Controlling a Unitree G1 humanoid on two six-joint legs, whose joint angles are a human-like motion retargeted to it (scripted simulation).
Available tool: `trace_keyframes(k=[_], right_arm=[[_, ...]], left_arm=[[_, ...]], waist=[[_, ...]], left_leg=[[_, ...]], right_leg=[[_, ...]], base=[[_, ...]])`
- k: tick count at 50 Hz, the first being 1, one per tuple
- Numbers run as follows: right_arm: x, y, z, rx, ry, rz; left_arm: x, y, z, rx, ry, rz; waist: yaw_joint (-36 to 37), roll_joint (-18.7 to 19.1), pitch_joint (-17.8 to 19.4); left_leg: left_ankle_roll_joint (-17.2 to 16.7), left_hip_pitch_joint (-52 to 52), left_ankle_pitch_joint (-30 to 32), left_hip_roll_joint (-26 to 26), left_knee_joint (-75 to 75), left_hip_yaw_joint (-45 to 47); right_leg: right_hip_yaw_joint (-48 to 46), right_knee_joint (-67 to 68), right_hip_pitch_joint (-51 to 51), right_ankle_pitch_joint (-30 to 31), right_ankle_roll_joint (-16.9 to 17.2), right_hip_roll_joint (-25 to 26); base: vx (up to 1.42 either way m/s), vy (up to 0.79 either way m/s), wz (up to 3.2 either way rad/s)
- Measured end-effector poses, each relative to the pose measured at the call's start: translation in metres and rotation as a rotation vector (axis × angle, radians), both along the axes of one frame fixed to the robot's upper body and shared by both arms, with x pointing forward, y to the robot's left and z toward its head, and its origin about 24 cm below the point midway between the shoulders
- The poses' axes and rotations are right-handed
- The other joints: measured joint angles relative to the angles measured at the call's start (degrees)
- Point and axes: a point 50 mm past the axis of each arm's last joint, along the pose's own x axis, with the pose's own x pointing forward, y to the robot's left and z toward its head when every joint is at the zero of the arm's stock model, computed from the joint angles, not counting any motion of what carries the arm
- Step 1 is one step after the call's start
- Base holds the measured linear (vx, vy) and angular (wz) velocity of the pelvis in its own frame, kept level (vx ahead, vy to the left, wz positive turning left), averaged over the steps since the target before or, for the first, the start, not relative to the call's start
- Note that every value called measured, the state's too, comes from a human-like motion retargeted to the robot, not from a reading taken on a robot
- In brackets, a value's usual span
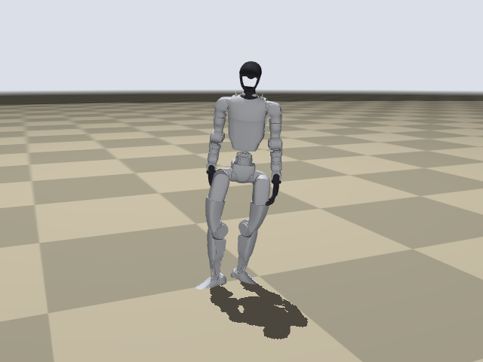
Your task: In place motions
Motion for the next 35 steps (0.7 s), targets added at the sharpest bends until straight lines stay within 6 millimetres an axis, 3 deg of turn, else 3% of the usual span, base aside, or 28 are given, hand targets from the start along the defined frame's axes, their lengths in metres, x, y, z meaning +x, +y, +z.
trace_keyframes(k=[10, 25, 30, 35], right_arm=[[0.027, 0.000, 0.000, 0.004, -0.080, 0.060], [-0.002, -0.002, 0.001, -0.021, 0.039, -0.037], [-0.006, -0.003, 0.001, -0.023, 0.049, -0.057], [-0.006, -0.004, 0.001, -0.024, 0.049, -0.049]], left_arm=[[-0.016, -0.005, -0.001, -0.012, 0.055, -0.025], [-0.050, -0.016, -0.002, -0.049, 0.146, 0.037], [-0.051, -0.016, -0.002, -0.054, 0.146, 0.033], [-0.042, -0.013, -0.002, -0.047, 0.110, 0.016]], waist=[[-1.1, 1.7, -1.4], [-3.0, 4.4, -7.1], [-4.5, 5.0, -7.1], [-3.4, 2.4, -6.7]], left_leg=[[-2.0, -0.1, -0.3, 1.1, -0.1, 5.8], [-6.5, 2.1, -0.7, 2.8, 0.4, 11.9], [-8.1, 4.9, -0.1, 5.1, 2.2, 13.4], [-7.6, 8.2, 4.4, 7.0, 6.8, 13.0]], right_leg=[[9.1, 2.5, -5.2, -1.1, -1.5, 1.2], [16.6, -3.1, -6.2, -3.2, -0.3, 6.1], [18.3, -3.6, -4.9, -4.6, -0.6, 7.9], [21.9, -4.0, -2.7, -5.2, -2.1, 8.3]], base=[[-0.20, 0.18, -0.51], [-0.17, 0.14, -0.42], [-0.14, 0.08, -0.31], [-0.06, 0.04, -0.59]])
